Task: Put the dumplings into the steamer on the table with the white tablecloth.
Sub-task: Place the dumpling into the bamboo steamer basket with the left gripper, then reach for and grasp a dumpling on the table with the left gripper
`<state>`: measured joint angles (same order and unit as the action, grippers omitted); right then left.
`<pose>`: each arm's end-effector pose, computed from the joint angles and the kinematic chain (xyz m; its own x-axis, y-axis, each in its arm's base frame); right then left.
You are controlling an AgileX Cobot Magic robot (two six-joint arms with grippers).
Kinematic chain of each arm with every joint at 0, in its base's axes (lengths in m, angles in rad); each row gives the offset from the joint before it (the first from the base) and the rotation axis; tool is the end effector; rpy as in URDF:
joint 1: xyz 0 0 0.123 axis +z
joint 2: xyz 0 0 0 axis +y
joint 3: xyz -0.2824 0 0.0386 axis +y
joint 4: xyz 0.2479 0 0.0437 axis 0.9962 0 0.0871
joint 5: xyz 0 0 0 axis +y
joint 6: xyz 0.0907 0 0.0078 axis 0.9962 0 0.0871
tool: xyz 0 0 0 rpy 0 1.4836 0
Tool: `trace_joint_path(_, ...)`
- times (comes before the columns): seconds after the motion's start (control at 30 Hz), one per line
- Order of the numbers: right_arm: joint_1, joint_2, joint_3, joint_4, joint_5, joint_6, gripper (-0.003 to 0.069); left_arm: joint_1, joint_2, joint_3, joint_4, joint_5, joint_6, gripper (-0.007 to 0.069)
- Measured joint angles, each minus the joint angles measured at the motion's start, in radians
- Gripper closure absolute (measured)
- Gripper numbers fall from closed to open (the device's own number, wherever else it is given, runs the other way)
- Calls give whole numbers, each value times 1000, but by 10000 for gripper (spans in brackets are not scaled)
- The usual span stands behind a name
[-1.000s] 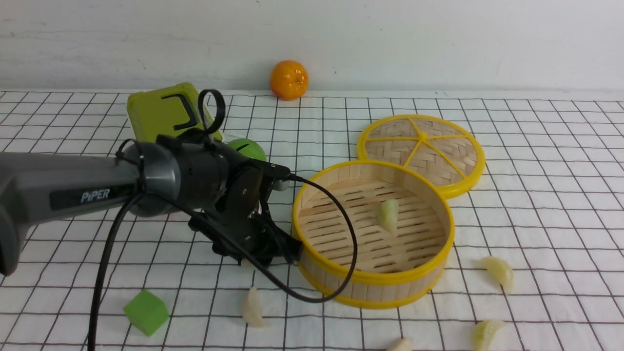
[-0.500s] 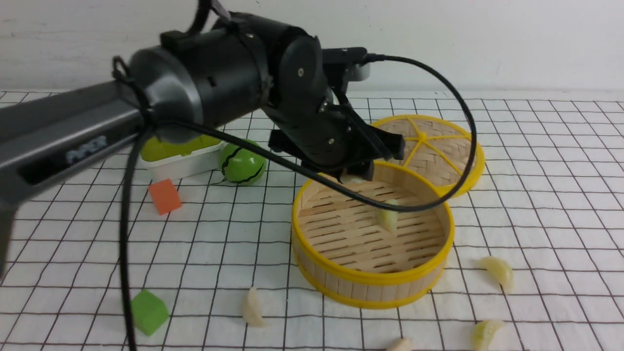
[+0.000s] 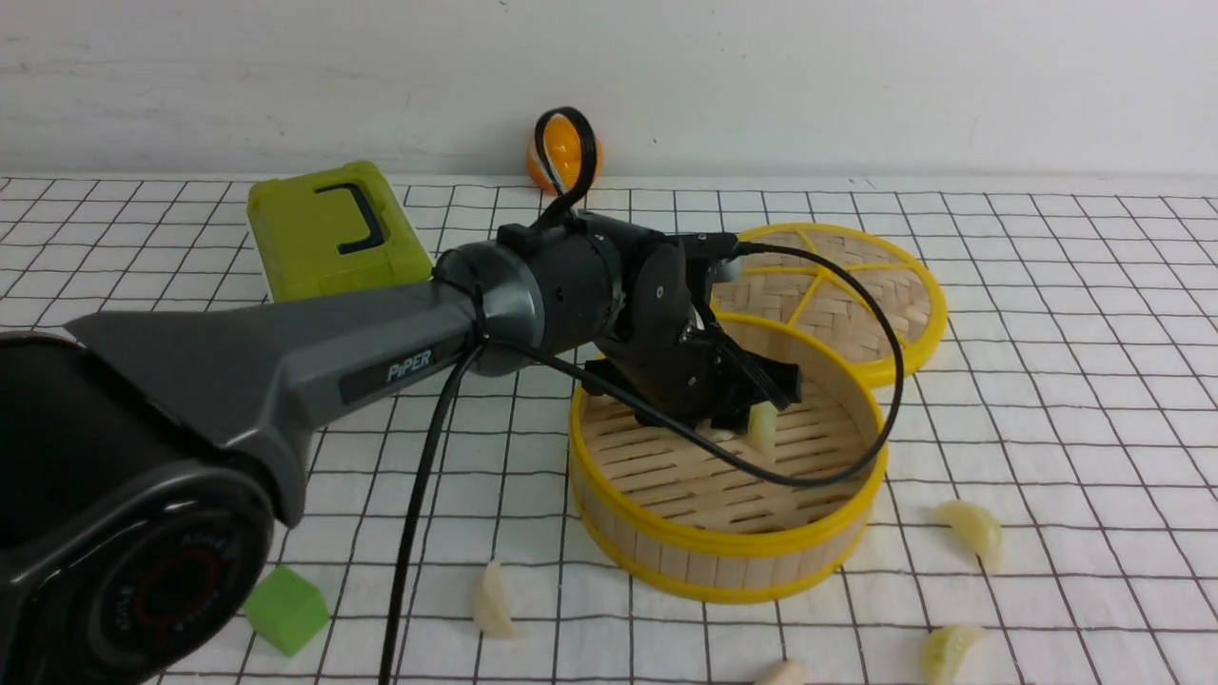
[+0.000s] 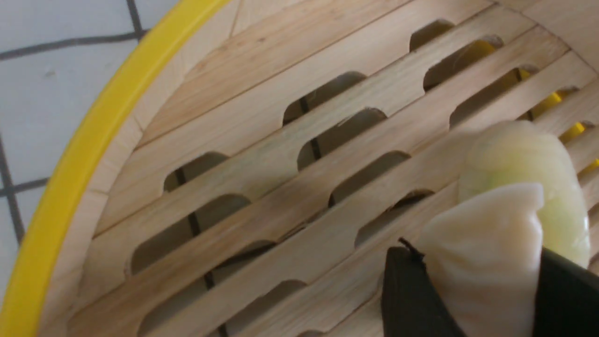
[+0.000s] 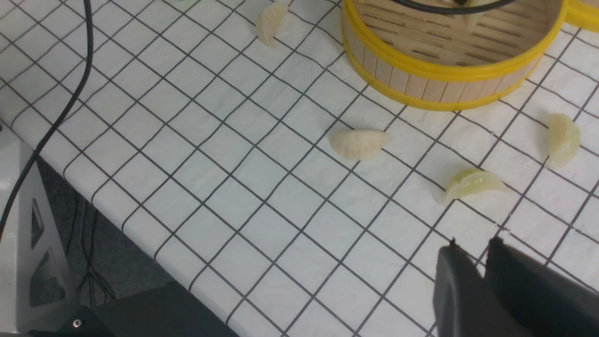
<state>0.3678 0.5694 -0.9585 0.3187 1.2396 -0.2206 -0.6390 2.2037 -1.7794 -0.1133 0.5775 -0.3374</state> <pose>0.0458 0.0466 0.3831 -0.5680 -0.3350 -0.7518 -0.6147 0.7801 0.1168 0.3961 -0.3013 0.1937 -0.8383 0.1017 -0.5356 0.3021 0.9045 -0.3010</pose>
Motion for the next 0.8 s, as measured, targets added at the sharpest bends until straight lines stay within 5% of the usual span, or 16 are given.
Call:
trace_joint_path(0.1,0,0,0,-13,0,0,566,0,3,-2,2,-13,-13,328)
trace_joint_path(0.43,0,0,0,-19,0,0,566,0,-79,-12,143,147,-18,102)
trace_joint_path(0.8,0,0,0,-22,-25,0,563,0,-442,31,383,519,-19,179)
